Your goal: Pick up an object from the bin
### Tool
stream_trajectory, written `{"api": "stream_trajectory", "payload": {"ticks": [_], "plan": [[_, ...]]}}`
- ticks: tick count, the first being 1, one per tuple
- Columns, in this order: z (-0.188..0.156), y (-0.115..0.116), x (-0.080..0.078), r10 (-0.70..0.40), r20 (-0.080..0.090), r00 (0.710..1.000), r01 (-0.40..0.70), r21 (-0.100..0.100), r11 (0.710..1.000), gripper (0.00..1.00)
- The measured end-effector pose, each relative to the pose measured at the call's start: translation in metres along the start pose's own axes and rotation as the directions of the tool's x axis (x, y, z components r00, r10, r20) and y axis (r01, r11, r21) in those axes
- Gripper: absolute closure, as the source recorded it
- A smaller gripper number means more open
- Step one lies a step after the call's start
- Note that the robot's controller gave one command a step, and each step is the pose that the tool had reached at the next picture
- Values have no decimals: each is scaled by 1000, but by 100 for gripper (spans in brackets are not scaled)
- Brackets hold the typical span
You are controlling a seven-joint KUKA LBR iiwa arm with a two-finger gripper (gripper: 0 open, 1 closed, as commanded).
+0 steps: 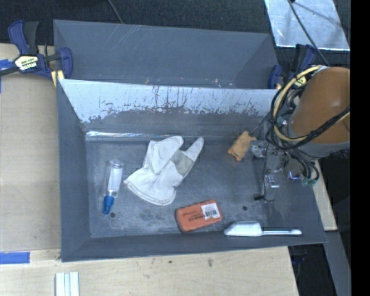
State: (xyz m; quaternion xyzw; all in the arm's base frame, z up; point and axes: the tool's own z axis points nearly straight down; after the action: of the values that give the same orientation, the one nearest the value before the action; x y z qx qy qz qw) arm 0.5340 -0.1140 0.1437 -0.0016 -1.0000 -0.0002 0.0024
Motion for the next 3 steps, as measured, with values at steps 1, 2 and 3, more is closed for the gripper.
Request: {"api": "stream_trajectory", "payload": {"ticks": [1, 2, 3], "plan": [[-5, 0, -2, -3, 8, 1000, 3, 1, 1000, 0], [35, 29, -30, 12, 13, 1000, -12, 2, 1000, 0], [47, 38, -35, 15, 11, 1000, -15, 1, 1000, 0]]}}
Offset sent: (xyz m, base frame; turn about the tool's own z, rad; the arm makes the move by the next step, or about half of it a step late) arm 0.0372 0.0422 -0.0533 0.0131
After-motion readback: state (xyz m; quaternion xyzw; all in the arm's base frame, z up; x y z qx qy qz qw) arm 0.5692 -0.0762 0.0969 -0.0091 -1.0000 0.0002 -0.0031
